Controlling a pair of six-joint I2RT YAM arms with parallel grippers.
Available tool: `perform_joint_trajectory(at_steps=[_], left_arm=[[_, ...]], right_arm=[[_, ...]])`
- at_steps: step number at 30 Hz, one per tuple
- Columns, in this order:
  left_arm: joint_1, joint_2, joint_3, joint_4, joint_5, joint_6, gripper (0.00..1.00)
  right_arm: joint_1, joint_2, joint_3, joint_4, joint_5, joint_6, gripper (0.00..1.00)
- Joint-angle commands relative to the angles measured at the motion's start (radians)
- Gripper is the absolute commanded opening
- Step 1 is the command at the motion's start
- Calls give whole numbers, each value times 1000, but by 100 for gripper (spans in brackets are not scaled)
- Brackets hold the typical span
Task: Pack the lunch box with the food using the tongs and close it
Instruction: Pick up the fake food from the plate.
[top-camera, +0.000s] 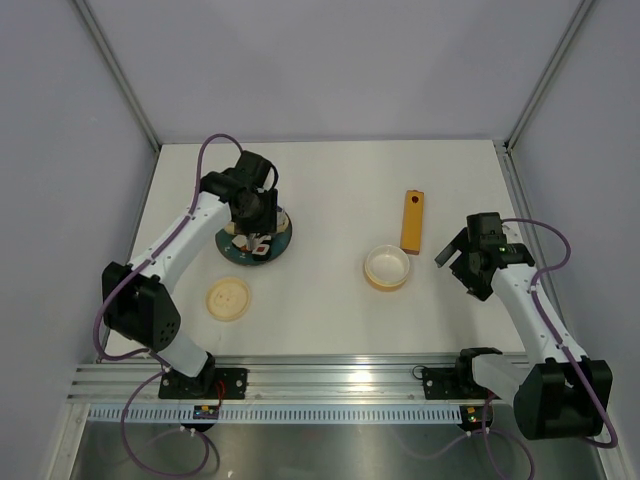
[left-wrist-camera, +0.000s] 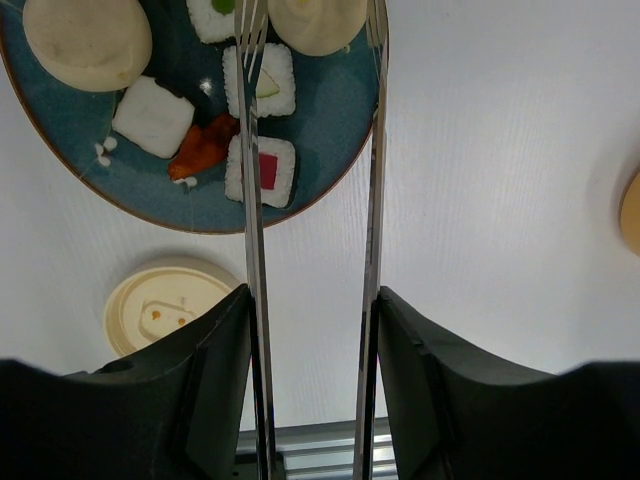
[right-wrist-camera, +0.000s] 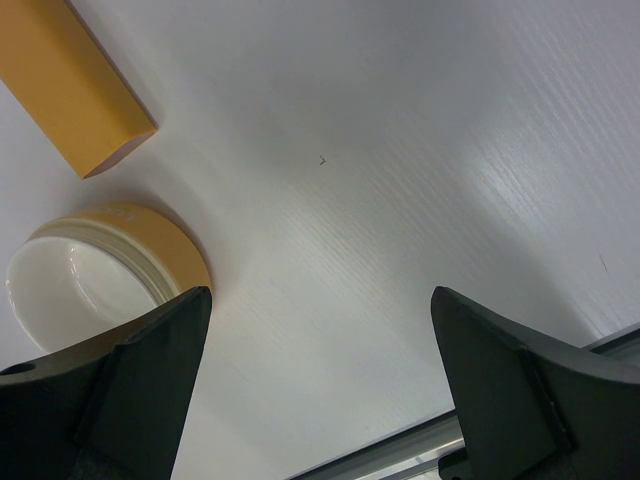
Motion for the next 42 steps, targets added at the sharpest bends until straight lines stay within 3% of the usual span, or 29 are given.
perform_joint_trajectory(at_steps=[1, 11, 15, 22, 28, 33, 42], left_arm=[[11, 0, -12, 63, -14, -10, 52], [31, 22, -39, 98, 16, -8, 50], [31, 17, -50, 104, 35, 1, 45], [40, 22, -61, 107, 64, 4, 27], [40, -18, -41, 90, 45, -5, 0], [41, -73, 0, 67, 48, -1, 0], [41, -155, 47, 40, 103, 18, 0]], right_arm=[[-1, 2, 26, -4, -17, -20, 99], [-1, -10, -6, 3, -19, -9, 99], [-1, -19, -20, 3, -20, 0, 99], [-1, -29, -22, 3, -26, 1, 99], [14, -27, -35, 46, -83, 11, 99], [124, 48, -28, 82, -54, 61, 98], [203, 235, -23, 190, -48, 110, 99]])
